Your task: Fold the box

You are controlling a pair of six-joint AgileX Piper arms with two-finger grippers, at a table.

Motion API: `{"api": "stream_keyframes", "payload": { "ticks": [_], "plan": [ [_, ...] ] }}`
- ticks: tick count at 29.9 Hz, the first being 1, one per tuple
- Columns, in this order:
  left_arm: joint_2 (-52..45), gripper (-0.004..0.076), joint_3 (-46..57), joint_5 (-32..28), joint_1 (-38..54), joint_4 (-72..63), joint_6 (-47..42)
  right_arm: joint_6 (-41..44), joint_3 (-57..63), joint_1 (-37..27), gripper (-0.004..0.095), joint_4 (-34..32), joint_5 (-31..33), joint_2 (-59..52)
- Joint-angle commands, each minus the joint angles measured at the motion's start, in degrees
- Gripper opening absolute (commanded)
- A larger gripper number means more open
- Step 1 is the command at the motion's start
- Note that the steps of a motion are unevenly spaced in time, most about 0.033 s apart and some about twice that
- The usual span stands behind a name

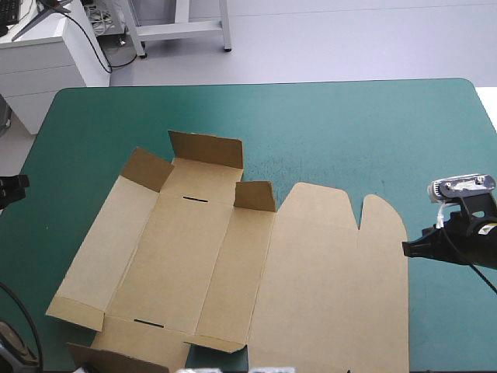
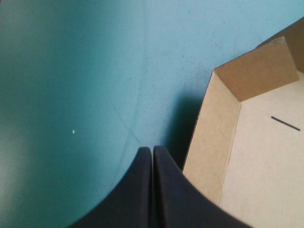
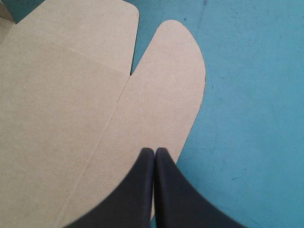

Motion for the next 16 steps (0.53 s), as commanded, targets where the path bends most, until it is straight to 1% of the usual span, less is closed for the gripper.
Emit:
{"api": "stream_keyframes", "payload": {
  "ticks": [1, 3, 5, 7, 10, 11, 12, 13, 16],
  "plan": [
    [-1.8, 0.0015, -1.7, 2.4, -0.3, -0.3, -0.8, 0.1, -1.4, -0.1, -0.0019, 1.7, -2.2, -0.5],
    [-1.8, 0.0062, -1.7, 2.6, -0.3, -0.3, -0.8, 0.1, -1.4, -0.1, -0.0019, 1.7, -2.2, -0.5],
    [-1.8, 0.0142, -1.7, 3.6, -0.3, -0.3, -0.8, 0.1, -1.4, -0.1, -0.0019, 1.7, -2.5, -0.5],
    [-1.8, 0.0265, -1.7, 3.6, -0.3, -0.3, -0.8, 0.1, -1.4, -0.1, -0.0019, 1.7, -2.9, -0.5],
    [-1.8, 0.0484, -1.5, 3.6, -0.3, -0.9, -0.9, 0.1, -1.4, -0.1, -0.0019, 1.6, -3.4, -0.5],
    [-1.8, 0.0526, -1.5, 3.6, -0.3, -1.2, -1.7, 0.1, -1.4, -0.1, -0.0019, 1.6, -3.4, -0.5],
    [-1.8, 0.0562, -1.5, 3.3, -0.3, -1.3, -3.4, 0.1, -1.4, -0.1, -0.0019, 1.6, -3.4, -0.5],
    [-1.6, 0.0578, -1.5, 3.1, -0.3, -1.3, -4.4, 0.1, -1.4, -0.1, -0.0019, 1.7, -3.4, -0.5],
    [-1.7, 0.0571, -0.3, 1.7, -0.3, -1.3, -4.0, 0.1, -1.4, -0.1, -0.0019, 1.7, -3.4, -0.5]
  ]
}}
